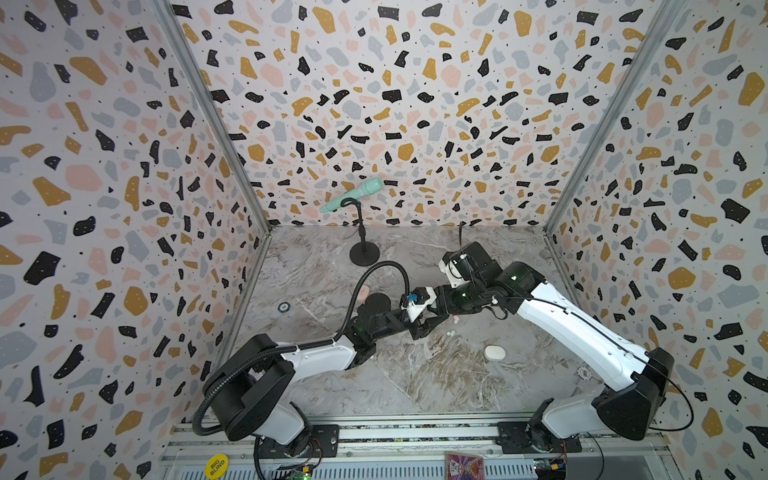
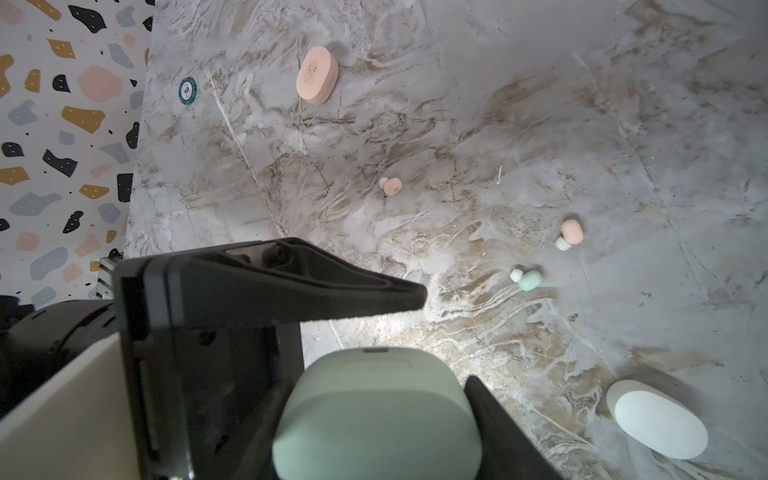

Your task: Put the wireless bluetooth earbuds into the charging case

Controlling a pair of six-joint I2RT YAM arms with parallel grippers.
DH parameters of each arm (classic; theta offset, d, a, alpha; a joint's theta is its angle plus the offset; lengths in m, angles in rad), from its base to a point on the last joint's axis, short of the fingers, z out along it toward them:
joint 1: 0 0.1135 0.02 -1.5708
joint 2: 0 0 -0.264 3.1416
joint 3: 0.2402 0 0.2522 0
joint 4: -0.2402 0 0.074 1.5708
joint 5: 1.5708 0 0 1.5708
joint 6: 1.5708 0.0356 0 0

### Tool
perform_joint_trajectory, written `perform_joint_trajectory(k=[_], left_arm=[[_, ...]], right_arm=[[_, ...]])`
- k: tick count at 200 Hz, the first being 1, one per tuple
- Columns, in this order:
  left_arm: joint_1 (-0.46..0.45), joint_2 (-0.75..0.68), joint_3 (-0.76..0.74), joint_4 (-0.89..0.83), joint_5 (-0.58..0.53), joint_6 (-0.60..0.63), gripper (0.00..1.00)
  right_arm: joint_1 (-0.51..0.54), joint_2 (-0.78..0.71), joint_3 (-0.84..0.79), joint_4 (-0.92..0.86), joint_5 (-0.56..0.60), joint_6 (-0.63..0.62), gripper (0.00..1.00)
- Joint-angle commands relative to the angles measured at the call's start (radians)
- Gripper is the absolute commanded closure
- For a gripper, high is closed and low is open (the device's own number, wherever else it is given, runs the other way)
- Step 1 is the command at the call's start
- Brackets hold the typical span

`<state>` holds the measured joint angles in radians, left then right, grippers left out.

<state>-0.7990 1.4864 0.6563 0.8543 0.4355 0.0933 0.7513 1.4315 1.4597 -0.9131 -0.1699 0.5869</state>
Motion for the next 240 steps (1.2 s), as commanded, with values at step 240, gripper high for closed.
perform_joint_trajectory(k=[240], left_arm=[[-0.004, -0.113, -0.1, 0.068, 0.071, -0.127, 0.62]], right_arm=[[-0.138, -0.26, -0.162, 0.094, -0.118, -0.163, 0.18]])
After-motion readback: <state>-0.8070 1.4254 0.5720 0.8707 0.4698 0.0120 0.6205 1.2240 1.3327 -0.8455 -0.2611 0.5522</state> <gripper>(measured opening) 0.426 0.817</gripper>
